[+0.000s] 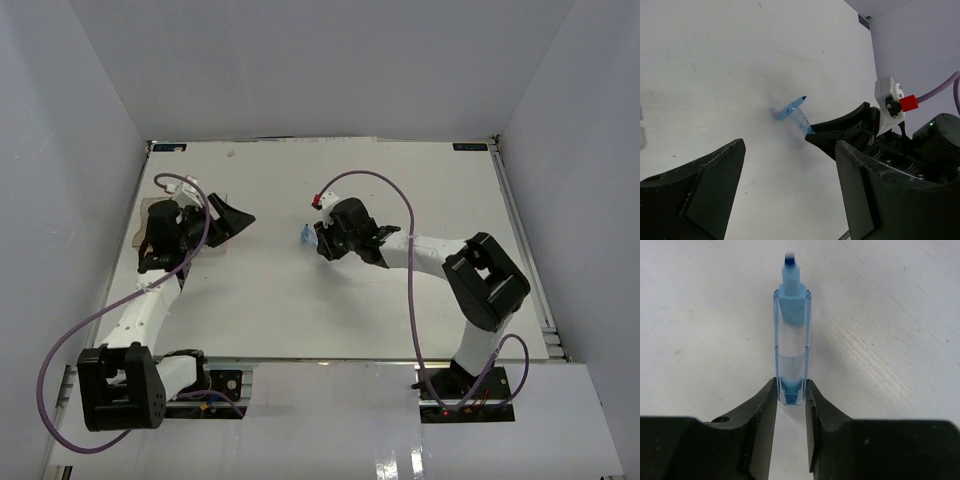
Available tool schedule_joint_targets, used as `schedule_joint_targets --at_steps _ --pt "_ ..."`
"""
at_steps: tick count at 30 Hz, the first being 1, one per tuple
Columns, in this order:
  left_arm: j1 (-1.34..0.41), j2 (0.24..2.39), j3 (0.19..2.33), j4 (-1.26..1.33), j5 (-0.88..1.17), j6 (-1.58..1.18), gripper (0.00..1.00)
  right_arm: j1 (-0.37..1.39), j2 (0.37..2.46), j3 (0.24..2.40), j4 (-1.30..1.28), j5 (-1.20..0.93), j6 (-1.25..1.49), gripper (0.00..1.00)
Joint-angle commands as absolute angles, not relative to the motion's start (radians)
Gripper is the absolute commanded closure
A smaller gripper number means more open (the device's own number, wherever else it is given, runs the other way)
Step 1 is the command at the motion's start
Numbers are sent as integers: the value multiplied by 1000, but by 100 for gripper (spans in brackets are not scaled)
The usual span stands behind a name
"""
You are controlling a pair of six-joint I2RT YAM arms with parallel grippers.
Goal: Sort the stationery into containers
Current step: Pick up the pen from the center of the board, then close the pen cap on the pen.
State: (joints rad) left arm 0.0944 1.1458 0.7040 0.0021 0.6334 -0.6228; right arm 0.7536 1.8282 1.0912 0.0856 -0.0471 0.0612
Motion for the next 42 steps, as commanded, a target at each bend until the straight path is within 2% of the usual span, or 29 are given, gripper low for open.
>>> schedule_joint_targets --at_steps 1,6,11,19,24,32,42 --pt "-52 1059 640 20 508 -702 17 788 1682 1029 216 -38 127 76" --pt "-271 1019 586 100 367 -802 16 853 1553 905 308 -5 166 77" --pt "-374 1058 600 121 308 -827 17 885 1427 835 356 -6 180 78" --pt "-396 962 537 132 288 -854 26 888 1295 785 301 44 144 82" --pt "-396 911 486 166 372 -804 31 887 1223 799 235 34 112 84" --pt "-417 988 483 261 482 -818 35 887 1149 861 150 -60 91 84" --pt "-505 1104 575 325 426 -842 35 888 1117 891 112 -130 83 83"
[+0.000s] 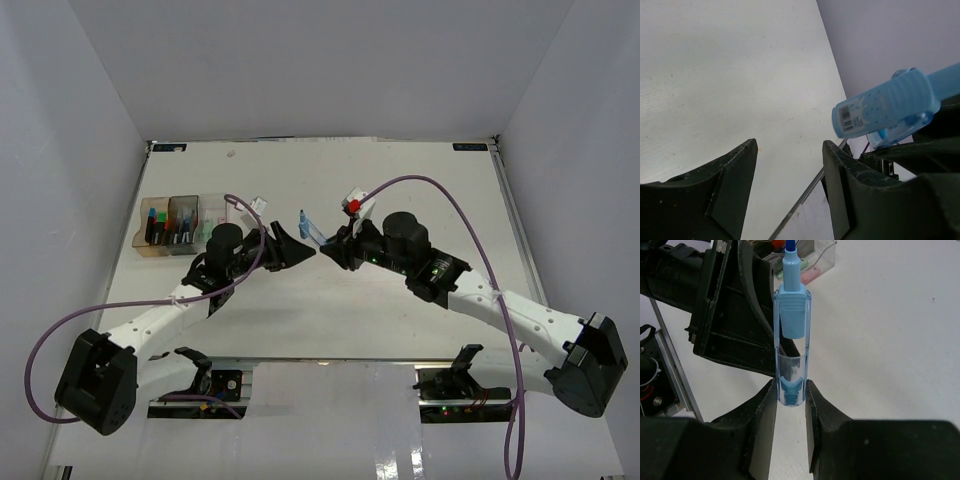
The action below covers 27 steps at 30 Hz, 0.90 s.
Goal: Sort the stationery into containers
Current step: Close the pen cap on the pen.
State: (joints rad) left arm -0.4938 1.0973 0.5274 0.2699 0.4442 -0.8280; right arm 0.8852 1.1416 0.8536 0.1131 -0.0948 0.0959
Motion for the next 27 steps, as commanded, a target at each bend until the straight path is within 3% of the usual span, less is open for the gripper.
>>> schedule_joint_targets --at_steps 1,27 --pt "-506 1108 578 343 425 -845 35 887 1117 890 113 -130 83 83" --pt "-514 1062 607 330 226 -767 35 888 1092 836 106 -127 64 83"
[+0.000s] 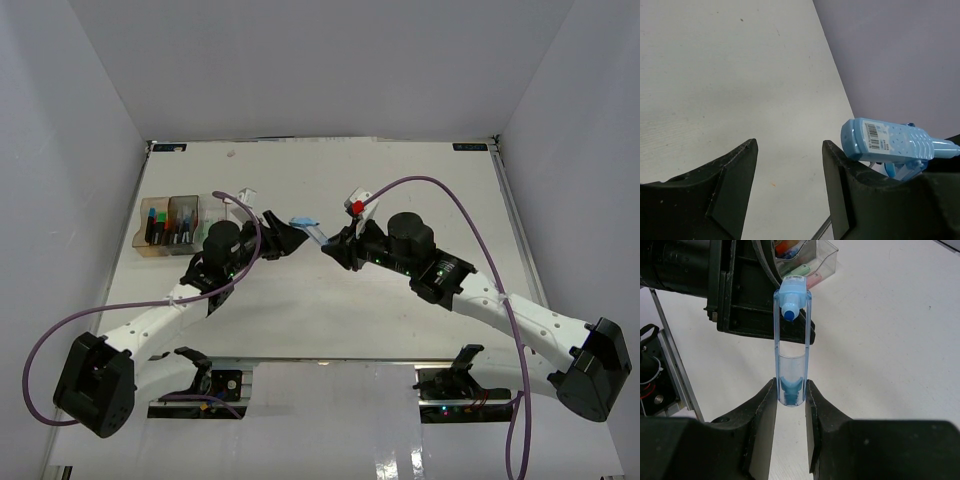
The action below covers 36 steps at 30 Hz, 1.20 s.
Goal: Sort the stationery into containers
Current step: Close the pen cap on the pen.
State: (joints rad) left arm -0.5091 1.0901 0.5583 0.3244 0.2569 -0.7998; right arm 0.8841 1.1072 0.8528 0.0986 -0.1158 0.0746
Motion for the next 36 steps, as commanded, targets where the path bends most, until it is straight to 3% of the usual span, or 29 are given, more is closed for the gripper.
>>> schedule_joint_targets --at_steps 1,36 --pt "-514 1060 610 331 222 -762 35 888 1094 835 104 -127 64 83" --pt "-514 1086 594 451 347 -850 34 888 1049 765 301 -123 71 84"
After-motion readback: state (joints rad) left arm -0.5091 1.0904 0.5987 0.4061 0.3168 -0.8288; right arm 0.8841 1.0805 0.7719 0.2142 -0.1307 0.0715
